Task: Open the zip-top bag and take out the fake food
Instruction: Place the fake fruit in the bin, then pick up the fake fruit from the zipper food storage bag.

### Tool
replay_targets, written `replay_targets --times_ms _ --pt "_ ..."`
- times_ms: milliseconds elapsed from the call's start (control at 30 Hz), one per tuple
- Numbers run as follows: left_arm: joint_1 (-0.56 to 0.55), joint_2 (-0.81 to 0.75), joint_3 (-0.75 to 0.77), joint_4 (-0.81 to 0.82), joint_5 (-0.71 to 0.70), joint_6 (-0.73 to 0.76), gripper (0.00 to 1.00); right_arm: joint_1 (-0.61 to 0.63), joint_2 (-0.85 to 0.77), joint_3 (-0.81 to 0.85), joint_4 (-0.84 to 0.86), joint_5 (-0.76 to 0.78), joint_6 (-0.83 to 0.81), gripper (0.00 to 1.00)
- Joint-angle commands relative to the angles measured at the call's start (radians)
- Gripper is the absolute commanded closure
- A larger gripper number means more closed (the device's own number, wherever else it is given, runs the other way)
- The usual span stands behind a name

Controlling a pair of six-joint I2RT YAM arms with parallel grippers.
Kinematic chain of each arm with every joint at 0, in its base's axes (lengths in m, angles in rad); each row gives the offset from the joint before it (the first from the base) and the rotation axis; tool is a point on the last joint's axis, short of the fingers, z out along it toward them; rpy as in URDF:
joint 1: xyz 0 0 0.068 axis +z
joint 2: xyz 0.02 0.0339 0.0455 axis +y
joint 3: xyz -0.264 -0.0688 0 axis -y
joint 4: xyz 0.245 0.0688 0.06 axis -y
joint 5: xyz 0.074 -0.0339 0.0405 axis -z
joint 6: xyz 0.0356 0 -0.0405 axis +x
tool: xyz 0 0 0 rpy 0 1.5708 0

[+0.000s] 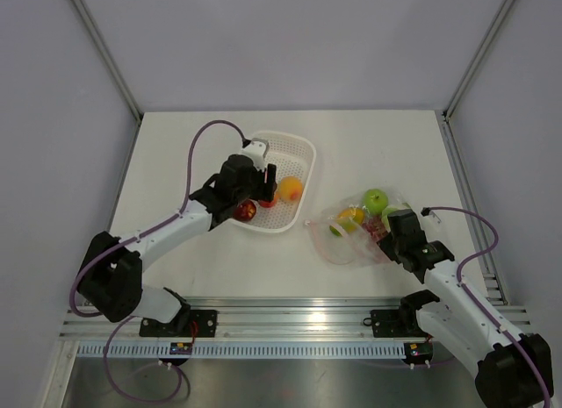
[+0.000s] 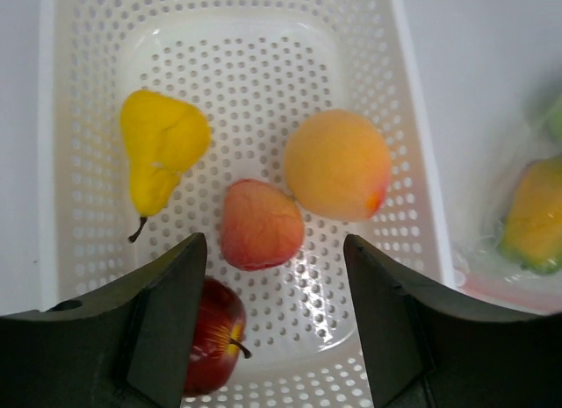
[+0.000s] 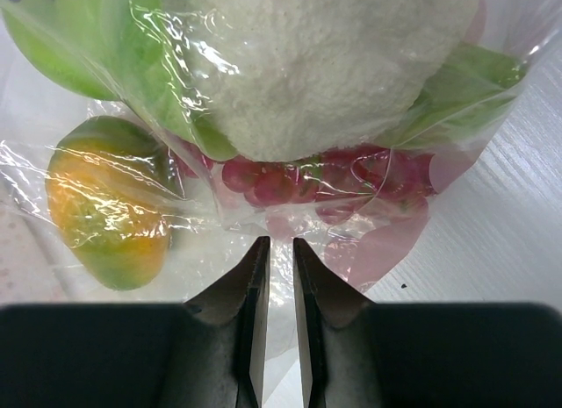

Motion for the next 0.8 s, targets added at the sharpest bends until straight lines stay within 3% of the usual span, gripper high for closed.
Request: replay_targets --times_ms 0,167,367,767 --pt "-0.108 -0.051 -0.042 0.185 -0.031 0.029 0.35 0.008 -0.022 0.009 0.009 -0.001 0.013 0.77" --pt "-0.232 -0.023 0.027 0.115 -0.14 0.101 0.39 0.006 -0.066 0.022 -0.006 0.028 0.019 0.69" --pt "-0.289 -0.061 0.029 0.096 -0.12 0.054 0.41 0.008 -0.067 0.081 -0.019 0.03 0.001 0.58" --pt "-0.352 -0.16 -0.036 0.072 -0.138 -0.003 0.42 0.008 0.156 0.278 -0.003 -0.002 -0.007 0.55"
